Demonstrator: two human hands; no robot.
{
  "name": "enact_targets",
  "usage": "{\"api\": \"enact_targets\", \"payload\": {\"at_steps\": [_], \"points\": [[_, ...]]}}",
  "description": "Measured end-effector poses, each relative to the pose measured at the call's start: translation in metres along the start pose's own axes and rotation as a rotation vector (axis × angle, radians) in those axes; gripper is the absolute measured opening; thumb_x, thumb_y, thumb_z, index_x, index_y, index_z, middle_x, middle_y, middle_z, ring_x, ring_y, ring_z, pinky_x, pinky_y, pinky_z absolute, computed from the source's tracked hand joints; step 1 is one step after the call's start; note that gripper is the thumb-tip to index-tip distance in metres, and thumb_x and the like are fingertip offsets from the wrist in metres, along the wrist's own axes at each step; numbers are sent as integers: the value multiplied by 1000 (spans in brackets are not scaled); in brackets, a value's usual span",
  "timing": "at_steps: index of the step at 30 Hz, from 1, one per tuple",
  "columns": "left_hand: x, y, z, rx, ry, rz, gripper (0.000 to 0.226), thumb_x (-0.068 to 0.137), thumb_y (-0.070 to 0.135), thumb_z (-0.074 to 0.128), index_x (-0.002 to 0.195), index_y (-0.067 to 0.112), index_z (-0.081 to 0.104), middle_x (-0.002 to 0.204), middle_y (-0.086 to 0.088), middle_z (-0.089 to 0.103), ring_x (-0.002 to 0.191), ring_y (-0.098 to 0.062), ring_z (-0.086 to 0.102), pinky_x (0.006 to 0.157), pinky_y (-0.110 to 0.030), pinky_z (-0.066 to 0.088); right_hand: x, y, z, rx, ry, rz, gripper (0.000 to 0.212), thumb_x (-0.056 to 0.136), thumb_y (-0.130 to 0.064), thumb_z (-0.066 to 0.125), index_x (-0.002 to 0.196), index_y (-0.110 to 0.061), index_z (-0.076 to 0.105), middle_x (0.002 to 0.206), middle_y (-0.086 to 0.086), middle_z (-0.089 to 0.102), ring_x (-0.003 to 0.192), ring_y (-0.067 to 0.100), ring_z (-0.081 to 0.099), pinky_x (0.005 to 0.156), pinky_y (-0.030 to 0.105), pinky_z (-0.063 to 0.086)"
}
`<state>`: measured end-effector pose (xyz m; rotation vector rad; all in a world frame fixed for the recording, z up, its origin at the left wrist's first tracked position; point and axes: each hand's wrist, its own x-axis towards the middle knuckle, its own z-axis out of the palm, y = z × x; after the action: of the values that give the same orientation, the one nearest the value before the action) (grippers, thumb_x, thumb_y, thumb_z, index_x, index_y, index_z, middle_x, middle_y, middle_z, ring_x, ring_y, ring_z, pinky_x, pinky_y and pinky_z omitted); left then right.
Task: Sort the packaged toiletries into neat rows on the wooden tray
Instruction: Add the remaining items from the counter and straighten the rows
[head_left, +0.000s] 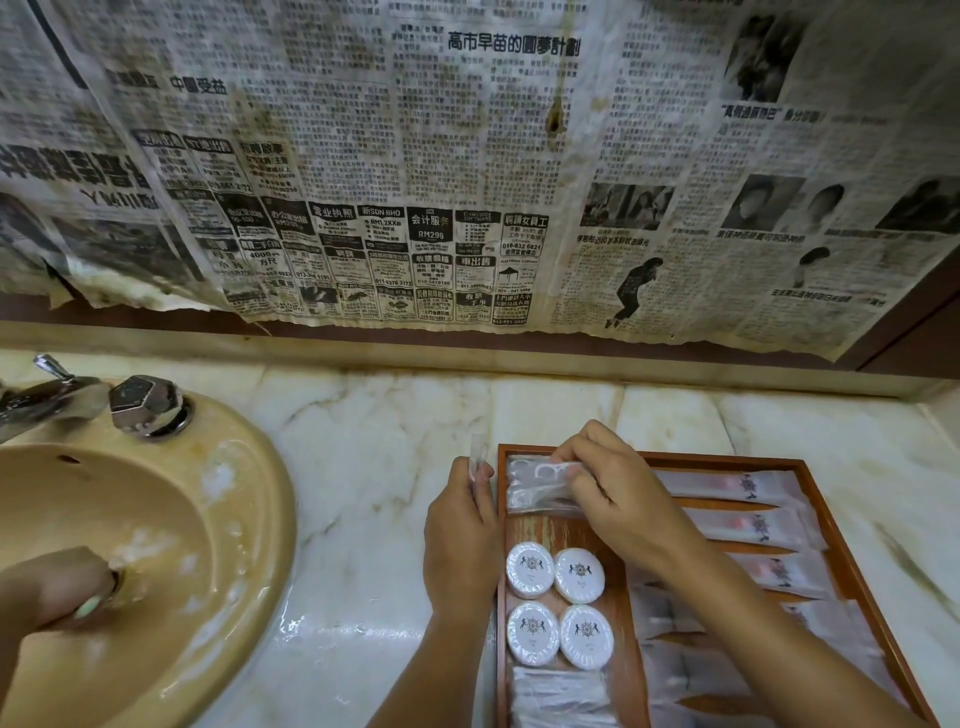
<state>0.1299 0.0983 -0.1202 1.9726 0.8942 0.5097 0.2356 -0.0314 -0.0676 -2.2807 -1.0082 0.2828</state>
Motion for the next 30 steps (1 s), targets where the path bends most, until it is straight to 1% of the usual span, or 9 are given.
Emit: {"api": "enact_targets", "payload": {"at_steps": [2, 5, 8, 10, 12, 15, 20, 25, 30], "points": [[1, 0, 0, 3, 6, 0, 26, 102, 42, 33, 93, 29, 54, 76, 18, 62, 70, -2, 59, 55, -14, 38, 3, 0, 2, -18, -11, 7, 15, 100, -28, 43, 97, -27, 58, 92, -14, 45, 87, 3, 50, 74, 23, 42], [0, -1, 1, 3, 2, -2, 26, 103, 40, 34, 93, 28, 54, 77, 18, 62, 70, -1, 59, 56, -14, 39, 5, 1, 9, -73, -67, 32, 14, 101, -25, 46, 106, -25, 60, 99, -13, 49, 92, 3, 49, 80, 22, 42], [0, -1, 1, 5, 0, 3, 25, 103, 40, 33, 92, 29, 53, 76, 18, 62, 70, -1, 59, 55, -15, 39, 4, 1, 11, -85, -84, 23, 16, 100, -22, 50, 112, -25, 60, 102, -16, 51, 99, 1, 47, 82, 9, 35], [1, -1, 0, 5, 1, 2, 25, 103, 41, 33, 92, 29, 53, 77, 18, 62, 70, -1, 59, 55, -16, 40, 4, 1, 10, -87, -73, 18, 14, 98, -22, 53, 109, -26, 61, 99, -20, 51, 98, -1, 45, 81, 7, 33], [1, -1, 0, 2, -3, -3, 25, 102, 41, 34, 92, 28, 53, 77, 18, 62, 70, 0, 59, 56, -17, 41, 4, 0, 10, -110, -59, 7, 10, 95, -22, 58, 103, -27, 63, 94, -22, 51, 96, -1, 44, 81, 11, 35], [0, -1, 0, -1, -2, 2, 26, 102, 41, 33, 91, 28, 53, 77, 16, 63, 70, 0, 59, 56, -21, 44, 5, 1, 15, -181, -32, -6, 8, 92, -24, 63, 98, -27, 66, 94, -18, 55, 96, 2, 44, 82, 20, 37], [1, -2, 1, -16, -8, 14, 27, 102, 42, 33, 91, 29, 53, 74, 12, 63, 67, -4, 60, 58, -30, 49, 4, 2, 26, -276, 74, -12, 5, 86, -25, 70, 91, -27, 70, 89, -16, 52, 94, 7, 45, 82, 23, 33], [1, -3, 0, -44, -3, 23, 28, 101, 45, 33, 88, 28, 51, 71, 9, 62, 65, -6, 60, 57, -32, 49, 2, 1, 29, -330, 115, -2, 6, 84, -30, 72, 89, -29, 72, 87, -16, 50, 92, 8, 46, 83, 30, 41], [0, -3, 0, -108, -14, 30, 31, 101, 47, 40, 81, 27, 51, 65, 6, 60, 61, -9, 57, 55, -35, 48, 3, -6, 23, -270, 166, -9, 9, 87, -34, 67, 95, -31, 70, 86, -19, 47, 91, 3, 44, 84, 26, 35]]}}
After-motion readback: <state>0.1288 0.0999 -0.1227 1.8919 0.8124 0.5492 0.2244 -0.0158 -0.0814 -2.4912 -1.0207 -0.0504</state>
